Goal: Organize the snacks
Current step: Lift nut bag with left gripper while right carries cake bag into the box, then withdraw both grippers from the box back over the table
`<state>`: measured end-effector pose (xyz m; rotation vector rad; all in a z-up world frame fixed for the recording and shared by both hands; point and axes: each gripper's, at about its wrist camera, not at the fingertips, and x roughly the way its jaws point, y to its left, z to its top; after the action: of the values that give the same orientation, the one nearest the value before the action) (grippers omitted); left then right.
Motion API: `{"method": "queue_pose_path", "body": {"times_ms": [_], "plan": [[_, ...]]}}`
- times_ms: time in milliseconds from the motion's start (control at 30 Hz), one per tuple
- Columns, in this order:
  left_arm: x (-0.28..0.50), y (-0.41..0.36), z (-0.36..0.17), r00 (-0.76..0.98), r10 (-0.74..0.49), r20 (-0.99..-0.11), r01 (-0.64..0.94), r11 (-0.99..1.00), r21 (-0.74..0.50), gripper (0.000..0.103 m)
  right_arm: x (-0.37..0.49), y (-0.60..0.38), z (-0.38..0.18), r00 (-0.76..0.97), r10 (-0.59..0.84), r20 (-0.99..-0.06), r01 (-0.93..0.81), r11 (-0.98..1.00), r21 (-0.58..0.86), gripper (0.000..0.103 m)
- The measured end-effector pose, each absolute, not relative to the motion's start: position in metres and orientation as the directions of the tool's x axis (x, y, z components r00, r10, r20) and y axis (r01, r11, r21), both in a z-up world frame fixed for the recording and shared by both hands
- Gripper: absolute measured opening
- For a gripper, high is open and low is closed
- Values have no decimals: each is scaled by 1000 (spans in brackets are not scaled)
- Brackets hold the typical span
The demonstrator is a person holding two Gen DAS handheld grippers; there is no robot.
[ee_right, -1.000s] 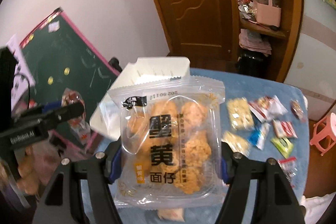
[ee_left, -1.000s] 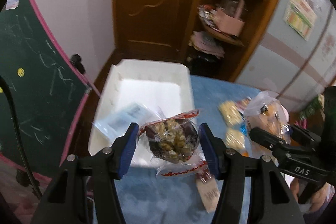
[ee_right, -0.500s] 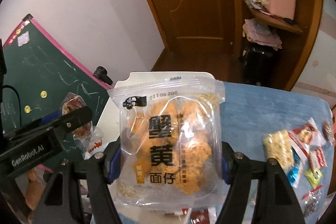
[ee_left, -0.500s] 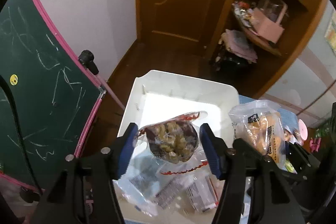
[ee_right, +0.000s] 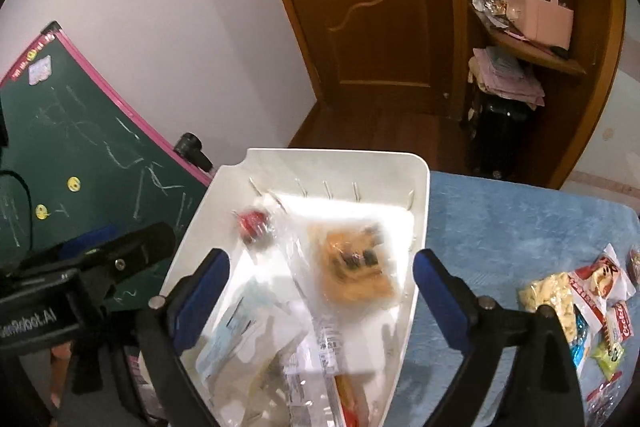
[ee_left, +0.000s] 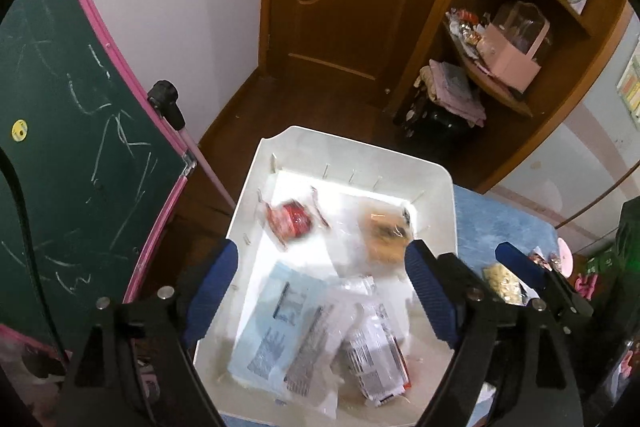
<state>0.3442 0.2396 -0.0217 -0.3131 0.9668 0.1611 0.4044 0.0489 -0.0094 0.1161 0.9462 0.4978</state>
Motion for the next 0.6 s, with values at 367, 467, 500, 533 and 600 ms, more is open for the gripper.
{"method": "queue_pose_path", "body": {"times_ms": [367, 467, 500, 533, 600], "plan": [[270, 199, 27, 679, 59, -732, -171, 982, -80, 85, 354, -17, 25, 534, 489, -690, -327, 872, 365, 94], [248, 187, 44, 700, 30, -714, -138, 986, -94, 85, 334, -38, 40, 560, 483, -673, -308, 876, 371, 94], [241, 181, 50, 706, 17, -708, -125, 987, -102, 85, 328, -45, 45, 570, 483, -665, -305, 876, 374, 94], [233, 176, 55, 710, 3, -704, -114, 987, -111, 85, 318, -55, 53, 588, 480, -651, -300, 877, 375, 94], [221, 169, 64, 711, -13, -703, -105, 987, -125, 85, 304, -68, 65, 606, 476, -637, -300, 879, 371, 94]]}}
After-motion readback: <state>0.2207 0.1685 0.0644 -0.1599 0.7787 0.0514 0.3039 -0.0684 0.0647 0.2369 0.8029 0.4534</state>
